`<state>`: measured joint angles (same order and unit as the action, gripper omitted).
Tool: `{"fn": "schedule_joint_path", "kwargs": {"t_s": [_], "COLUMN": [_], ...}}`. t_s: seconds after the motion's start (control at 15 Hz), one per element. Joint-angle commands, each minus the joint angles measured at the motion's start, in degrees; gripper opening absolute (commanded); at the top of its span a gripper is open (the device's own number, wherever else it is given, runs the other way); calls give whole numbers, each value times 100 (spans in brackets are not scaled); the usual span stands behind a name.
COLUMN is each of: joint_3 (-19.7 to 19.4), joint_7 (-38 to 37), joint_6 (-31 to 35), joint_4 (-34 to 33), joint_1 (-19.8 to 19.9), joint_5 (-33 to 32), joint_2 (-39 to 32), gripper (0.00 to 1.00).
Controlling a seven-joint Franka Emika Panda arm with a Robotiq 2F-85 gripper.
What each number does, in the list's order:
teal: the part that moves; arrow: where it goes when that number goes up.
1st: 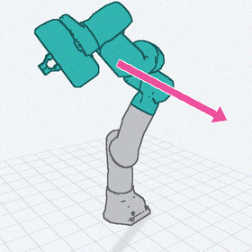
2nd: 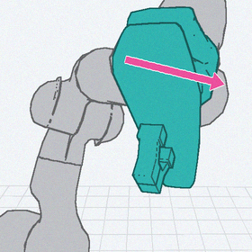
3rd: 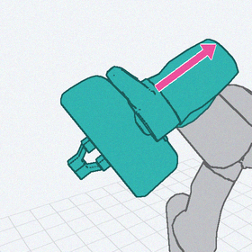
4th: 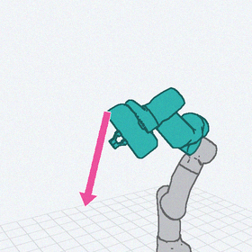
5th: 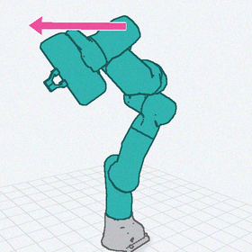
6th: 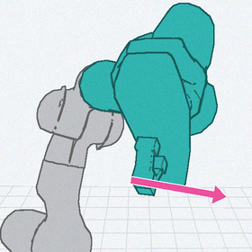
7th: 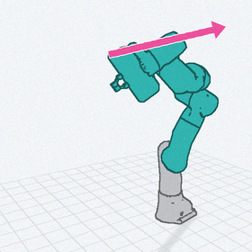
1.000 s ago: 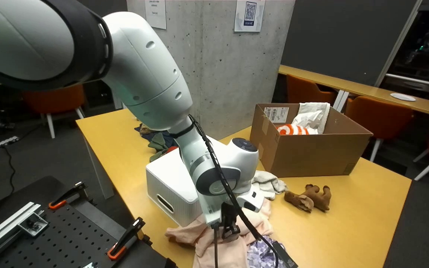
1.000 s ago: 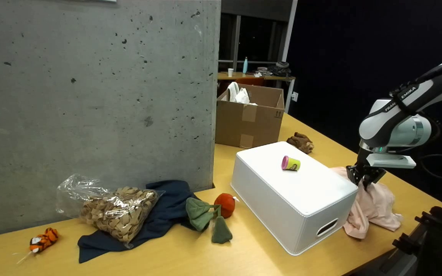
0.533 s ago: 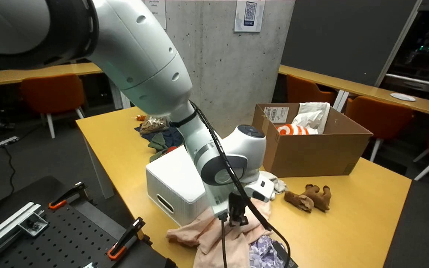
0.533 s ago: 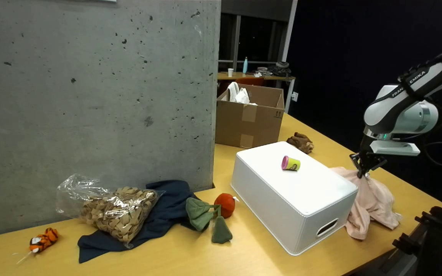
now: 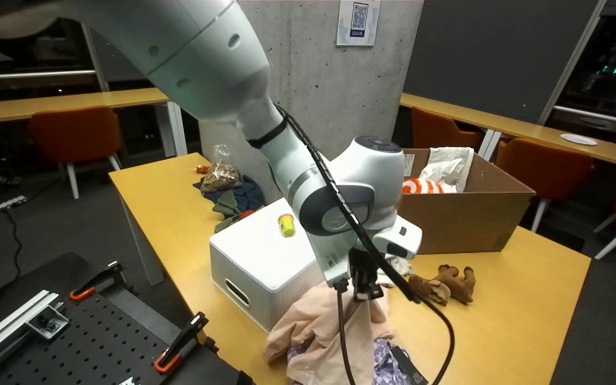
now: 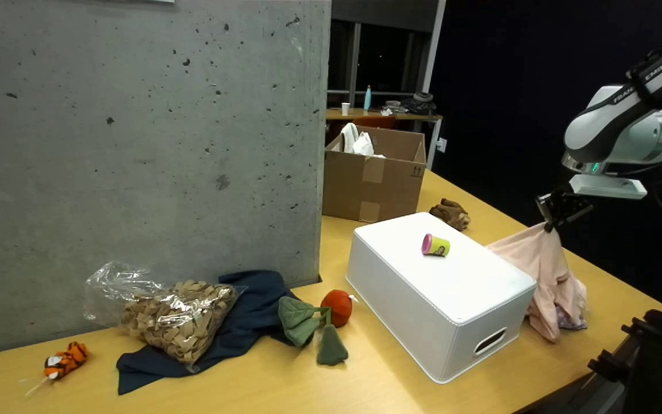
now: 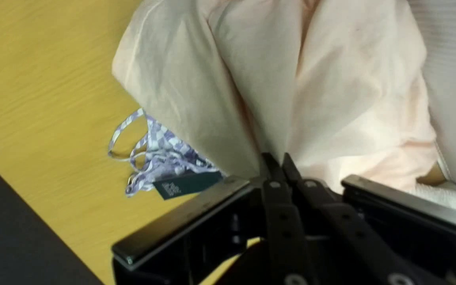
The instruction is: Pick up the light pink shirt and put it on top of the yellow container, pick up the pink shirt with the yellow container and and lift them upwards then put them back on the white basket, pick up the light pink shirt only and put it on the table
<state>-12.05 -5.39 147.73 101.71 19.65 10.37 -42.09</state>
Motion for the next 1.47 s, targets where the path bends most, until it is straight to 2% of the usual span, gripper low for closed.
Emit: {"fn": "schedule_joint_path", "kwargs": {"t_s": [0.0, 0.27, 0.53, 0.73, 1.0, 1.4], "joint_3": [-190, -334, -224, -24, 326, 582], "joint_7": [-10, -260, -686, -996, -1101, -1012], "joint_6": [-203, -456, -772, -920, -904, -859], "joint_4": [356, 371, 295, 210, 280, 452], "joint_1": [-101, -436, -962, -1377, -1798, -2069], "joint_5": [-195, -619, -1117, -1341, -1307, -1237], "joint_2": [960, 1817, 2402, 2406, 2188, 2004], "gripper": [1, 1, 1, 1, 1, 2]}}
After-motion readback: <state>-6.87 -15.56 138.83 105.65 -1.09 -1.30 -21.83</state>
